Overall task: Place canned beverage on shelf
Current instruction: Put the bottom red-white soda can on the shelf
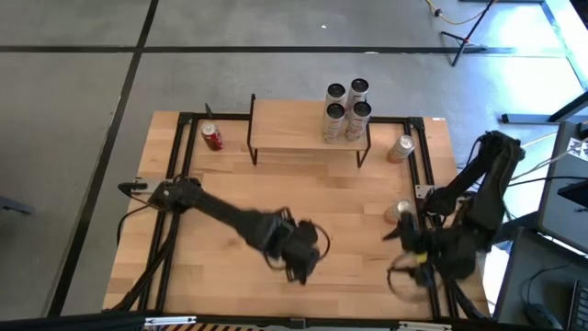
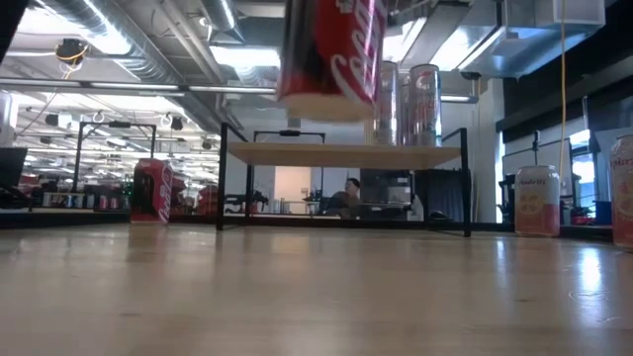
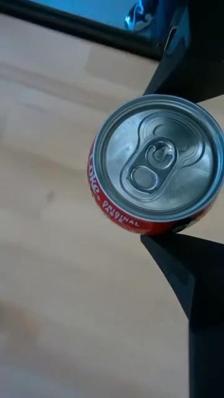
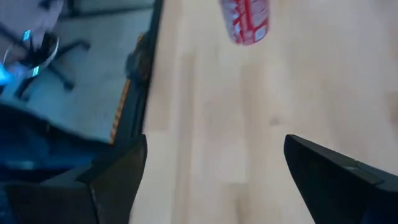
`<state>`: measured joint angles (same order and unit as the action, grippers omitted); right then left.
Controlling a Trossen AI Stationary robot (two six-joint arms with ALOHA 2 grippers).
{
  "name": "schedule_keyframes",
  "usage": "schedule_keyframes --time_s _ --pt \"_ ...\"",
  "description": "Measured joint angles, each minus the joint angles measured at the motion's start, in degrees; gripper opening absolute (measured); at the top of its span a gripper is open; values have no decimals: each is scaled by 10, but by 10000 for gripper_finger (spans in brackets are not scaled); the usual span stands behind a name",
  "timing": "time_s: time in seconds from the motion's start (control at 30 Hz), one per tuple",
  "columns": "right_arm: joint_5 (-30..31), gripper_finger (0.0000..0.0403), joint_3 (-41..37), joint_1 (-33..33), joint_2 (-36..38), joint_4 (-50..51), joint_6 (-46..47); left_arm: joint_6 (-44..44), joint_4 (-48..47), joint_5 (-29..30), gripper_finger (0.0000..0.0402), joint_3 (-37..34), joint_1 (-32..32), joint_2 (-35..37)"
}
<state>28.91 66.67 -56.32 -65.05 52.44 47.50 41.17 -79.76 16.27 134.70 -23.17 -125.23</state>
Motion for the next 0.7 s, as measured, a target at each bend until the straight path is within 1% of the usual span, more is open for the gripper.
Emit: schedule_keyframes --time_s 0.17,0.3,0.43,0.5,0.6,0.63,0.7 --pt "18 365 1 58 80 43 -21 -105 -66 3 262 -11 80 49" --pt "42 365 1 107 137 79 -34 -219 -50 2 262 -11 159 75" --pt "60 365 1 156 179 113 -36 -338 -44 -19 262 -11 255 105" --pt "64 365 1 179 195 118 -27 -386 -34 -64 262 -11 306 114" --pt "69 365 1 208 206 119 -24 -448 -3 -165 262 -11 381 120" --pt "75 365 1 217 209 121 -24 -466 3 -190 262 -8 405 121" --pt "80 365 1 230 213 126 -24 -500 4 -223 262 -7 446 121"
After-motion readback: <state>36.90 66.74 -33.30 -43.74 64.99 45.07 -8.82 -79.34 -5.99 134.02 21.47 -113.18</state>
